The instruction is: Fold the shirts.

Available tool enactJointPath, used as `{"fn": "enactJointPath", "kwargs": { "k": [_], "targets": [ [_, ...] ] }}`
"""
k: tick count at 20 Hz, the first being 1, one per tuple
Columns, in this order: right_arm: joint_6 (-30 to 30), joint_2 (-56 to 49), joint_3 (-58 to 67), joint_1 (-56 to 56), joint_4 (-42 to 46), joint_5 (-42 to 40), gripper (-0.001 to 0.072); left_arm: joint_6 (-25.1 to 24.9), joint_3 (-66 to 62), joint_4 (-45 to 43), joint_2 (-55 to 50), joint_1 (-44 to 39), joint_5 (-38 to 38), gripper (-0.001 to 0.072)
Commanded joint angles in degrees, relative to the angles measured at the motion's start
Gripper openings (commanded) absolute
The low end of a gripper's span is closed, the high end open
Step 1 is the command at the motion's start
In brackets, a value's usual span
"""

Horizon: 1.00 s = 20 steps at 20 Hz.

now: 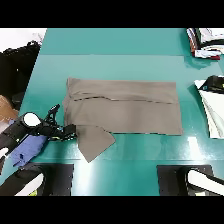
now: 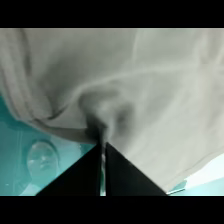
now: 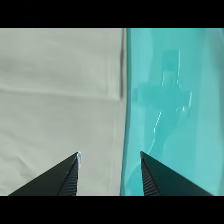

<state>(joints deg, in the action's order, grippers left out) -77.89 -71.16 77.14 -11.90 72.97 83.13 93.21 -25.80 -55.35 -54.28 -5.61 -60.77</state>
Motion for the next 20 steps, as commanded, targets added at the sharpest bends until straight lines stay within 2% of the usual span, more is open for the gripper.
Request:
{"fn": "enactJointPath", "kwargs": {
  "k": [1,3,4,5,7,9,13,15,16,17,19,20],
  "targets": [
    [0.0,4.0,-8.7,-4.1,0.6,0.4,0.0435,-2.2,-1.1,1.4,0.1,0.0,-0.2,0.0023],
    [0.1,7.5,-18.1,-8.1,0.6,0.5,0.0448,-3.5,-3.3,1.7,0.1,0.0,-0.6,0.0023],
    [0.9,8.9,-23.2,-10.0,0.6,0.5,0.0521,-3.7,-4.5,1.8,0.1,0.0,-0.9,0.0023],
    [1.0,9.7,-27.7,-11.6,0.5,0.2,0.0532,-3.7,-5.7,1.8,0.1,0.0,-1.1,0.0023],
    [1.0,11.1,-36.3,-13.8,-0.9,-2.8,0.0526,-4.8,-7.6,1.8,0.1,0.0,-1.3,0.0023],
    [2.5,11.3,-42.1,-14.8,-5.3,-6.3,0.0441,-5.2,-8.3,1.8,0.1,0.0,-1.3,0.0024],
    [4.4,6.1,-44.7,-12.7,-12.5,-9.6,0.0441,-5.2,-8.3,1.8,0.1,0.0,-1.4,0.0023],
    [4.5,4.0,-43.4,-10.3,-13.3,-10.8,0.0425,-5.2,-8.3,1.7,0.1,0.0,-1.4,0.0024],
    [4.5,3.3,-42.5,-9.0,-13.2,-10.9,0.0374,-5.5,-8.3,1.7,0.1,0.0,-1.4,0.0023],
    [4.5,2.9,-41.7,-7.8,-12.9,-10.8,0.0251,-6.3,-8.3,1.7,0.1,0.0,-1.5,0.0024],
    [5.4,3.6,-40.6,-6.2,-12.8,-10.6,0.0051,-6.8,-8.3,1.5,0.1,0.0,-4.0,0.0023],
    [6.1,4.7,-40.1,-5.8,-12.8,-10.2,0.0016,-7.6,-8.3,1.4,0.1,0.0,-6.2,0.0022]
  ]
}}
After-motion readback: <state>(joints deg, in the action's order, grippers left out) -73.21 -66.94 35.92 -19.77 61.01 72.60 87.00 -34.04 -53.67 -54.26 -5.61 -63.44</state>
